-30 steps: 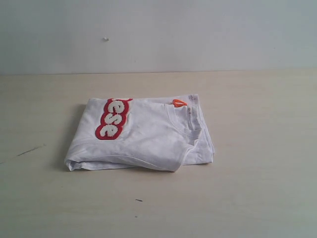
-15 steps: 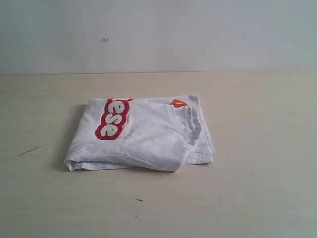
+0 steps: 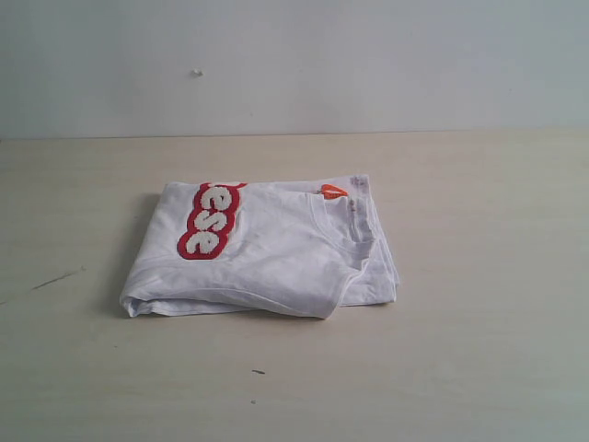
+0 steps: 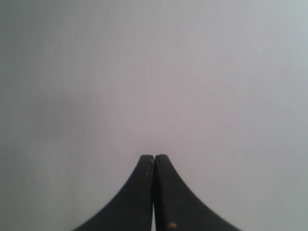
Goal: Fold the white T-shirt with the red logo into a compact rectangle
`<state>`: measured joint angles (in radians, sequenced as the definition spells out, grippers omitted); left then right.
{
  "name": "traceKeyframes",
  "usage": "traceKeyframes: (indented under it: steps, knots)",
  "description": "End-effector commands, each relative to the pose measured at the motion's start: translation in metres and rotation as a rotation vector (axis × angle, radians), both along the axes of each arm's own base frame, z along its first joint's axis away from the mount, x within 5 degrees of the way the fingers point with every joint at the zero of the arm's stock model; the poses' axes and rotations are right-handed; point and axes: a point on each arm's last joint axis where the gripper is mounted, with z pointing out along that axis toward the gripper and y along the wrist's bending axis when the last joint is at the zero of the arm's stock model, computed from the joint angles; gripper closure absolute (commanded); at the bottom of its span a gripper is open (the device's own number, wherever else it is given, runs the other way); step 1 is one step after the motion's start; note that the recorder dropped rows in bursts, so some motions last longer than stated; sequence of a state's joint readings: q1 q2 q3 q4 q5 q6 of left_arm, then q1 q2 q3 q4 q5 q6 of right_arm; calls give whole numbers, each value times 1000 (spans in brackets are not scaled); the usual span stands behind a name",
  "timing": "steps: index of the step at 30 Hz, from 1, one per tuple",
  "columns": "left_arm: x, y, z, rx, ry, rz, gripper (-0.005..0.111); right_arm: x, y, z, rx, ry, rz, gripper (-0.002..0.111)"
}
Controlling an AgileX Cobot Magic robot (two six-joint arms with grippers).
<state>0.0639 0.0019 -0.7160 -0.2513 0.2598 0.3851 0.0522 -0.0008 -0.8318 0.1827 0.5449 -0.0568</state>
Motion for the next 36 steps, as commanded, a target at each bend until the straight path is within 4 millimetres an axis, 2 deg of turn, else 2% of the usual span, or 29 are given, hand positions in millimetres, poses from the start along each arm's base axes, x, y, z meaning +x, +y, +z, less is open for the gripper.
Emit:
traceKeyframes:
  steps: [1,11,28,32,36]
  knots:
    - [-2,-1,1,7,-9,23,107,2,1,-2,-1,14,-4,108]
    - [-2,5,1,168,3,191,107,2,1,-2,1,14,-4,108]
    - [-1,1,1,167,9,259,107,2,1,-2,1,14,-4,108]
    - [8,3,-8,174,47,264,107,2,1,-2,1,14,-4,108]
    - [24,6,-27,172,121,257,107,2,1,-2,1,14,-4,108]
